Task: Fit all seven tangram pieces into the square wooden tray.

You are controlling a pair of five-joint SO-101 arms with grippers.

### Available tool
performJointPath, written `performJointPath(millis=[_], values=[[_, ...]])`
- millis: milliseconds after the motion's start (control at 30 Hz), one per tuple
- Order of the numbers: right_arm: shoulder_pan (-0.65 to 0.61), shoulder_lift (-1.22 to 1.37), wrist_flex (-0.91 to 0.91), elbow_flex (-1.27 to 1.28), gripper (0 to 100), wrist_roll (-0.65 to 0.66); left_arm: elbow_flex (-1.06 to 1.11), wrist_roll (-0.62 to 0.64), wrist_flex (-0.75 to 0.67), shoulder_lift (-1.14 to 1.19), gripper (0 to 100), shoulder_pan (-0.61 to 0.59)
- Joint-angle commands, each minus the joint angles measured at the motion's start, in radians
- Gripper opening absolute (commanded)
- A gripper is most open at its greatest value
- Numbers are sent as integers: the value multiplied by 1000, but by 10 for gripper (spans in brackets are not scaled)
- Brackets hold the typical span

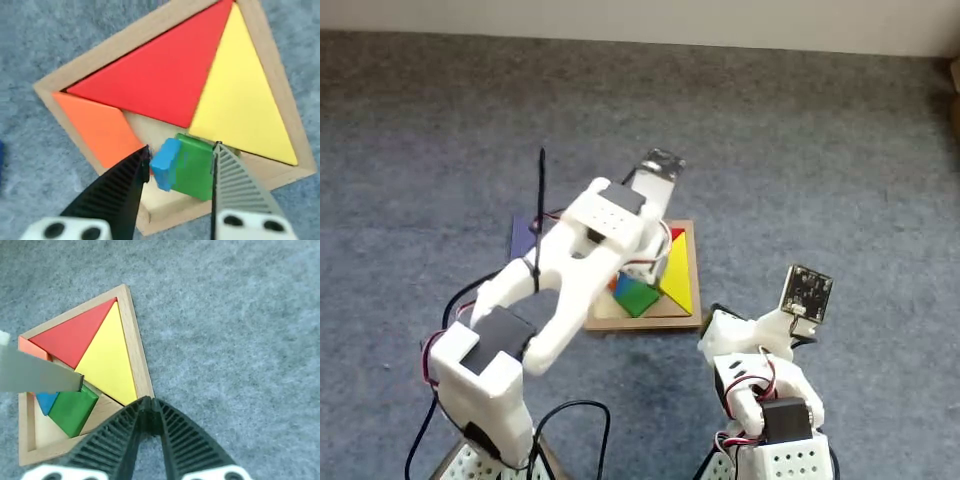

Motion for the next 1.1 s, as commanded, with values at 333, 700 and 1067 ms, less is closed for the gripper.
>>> performJointPath(millis=[333, 700, 1067], values=[[18, -15, -18, 104, 5, 11, -102, 3, 2, -19, 213, -84], [18, -15, -18, 104, 5, 11, -88, 2, 167, -245, 213, -111], [18, -15, -18, 104, 5, 11, 234, 2, -141, -384, 216, -269]])
